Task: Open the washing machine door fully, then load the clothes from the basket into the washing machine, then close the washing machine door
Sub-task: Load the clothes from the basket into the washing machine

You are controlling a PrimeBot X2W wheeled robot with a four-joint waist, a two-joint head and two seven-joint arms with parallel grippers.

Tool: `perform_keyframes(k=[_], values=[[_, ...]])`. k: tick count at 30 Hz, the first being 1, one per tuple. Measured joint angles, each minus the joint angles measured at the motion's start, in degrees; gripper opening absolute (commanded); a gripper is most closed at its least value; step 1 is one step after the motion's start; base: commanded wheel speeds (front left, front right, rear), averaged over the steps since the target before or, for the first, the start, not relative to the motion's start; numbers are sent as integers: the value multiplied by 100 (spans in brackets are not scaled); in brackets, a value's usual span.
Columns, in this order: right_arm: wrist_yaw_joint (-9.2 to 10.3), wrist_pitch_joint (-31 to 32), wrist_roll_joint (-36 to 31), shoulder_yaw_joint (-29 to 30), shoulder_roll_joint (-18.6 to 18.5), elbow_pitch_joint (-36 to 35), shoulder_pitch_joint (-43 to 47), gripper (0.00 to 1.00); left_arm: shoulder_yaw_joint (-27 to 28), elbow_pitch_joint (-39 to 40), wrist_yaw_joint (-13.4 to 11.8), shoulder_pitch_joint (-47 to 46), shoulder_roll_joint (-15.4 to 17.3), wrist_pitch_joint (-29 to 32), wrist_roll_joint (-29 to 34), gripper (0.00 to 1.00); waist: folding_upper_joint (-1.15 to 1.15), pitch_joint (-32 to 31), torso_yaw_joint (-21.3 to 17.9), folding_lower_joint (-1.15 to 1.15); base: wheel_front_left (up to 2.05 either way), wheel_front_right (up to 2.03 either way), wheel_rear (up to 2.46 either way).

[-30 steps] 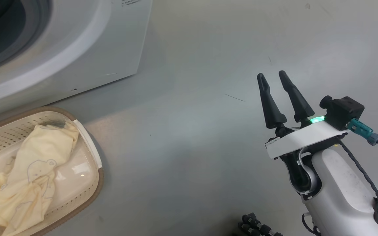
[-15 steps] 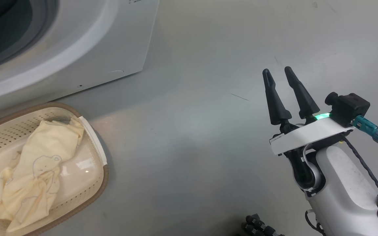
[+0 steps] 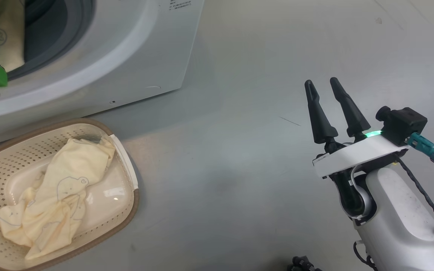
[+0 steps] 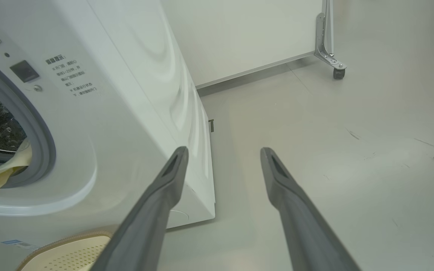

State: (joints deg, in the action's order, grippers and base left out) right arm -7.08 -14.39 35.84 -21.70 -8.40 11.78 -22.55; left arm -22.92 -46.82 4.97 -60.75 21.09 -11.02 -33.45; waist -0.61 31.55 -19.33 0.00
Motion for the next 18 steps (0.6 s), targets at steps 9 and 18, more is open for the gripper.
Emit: perform_keyframes(k=[9,18], values=[[0,0,1,64,-46,5,7,100,-26,258,51,610,78,-191,-1,100,0,-125,175,0,0,0,0],[0,0,1,111,-87,3,38,100,118,603,43,1360,144,-313,-36,100,0,-199,284,0,0,0,0]])
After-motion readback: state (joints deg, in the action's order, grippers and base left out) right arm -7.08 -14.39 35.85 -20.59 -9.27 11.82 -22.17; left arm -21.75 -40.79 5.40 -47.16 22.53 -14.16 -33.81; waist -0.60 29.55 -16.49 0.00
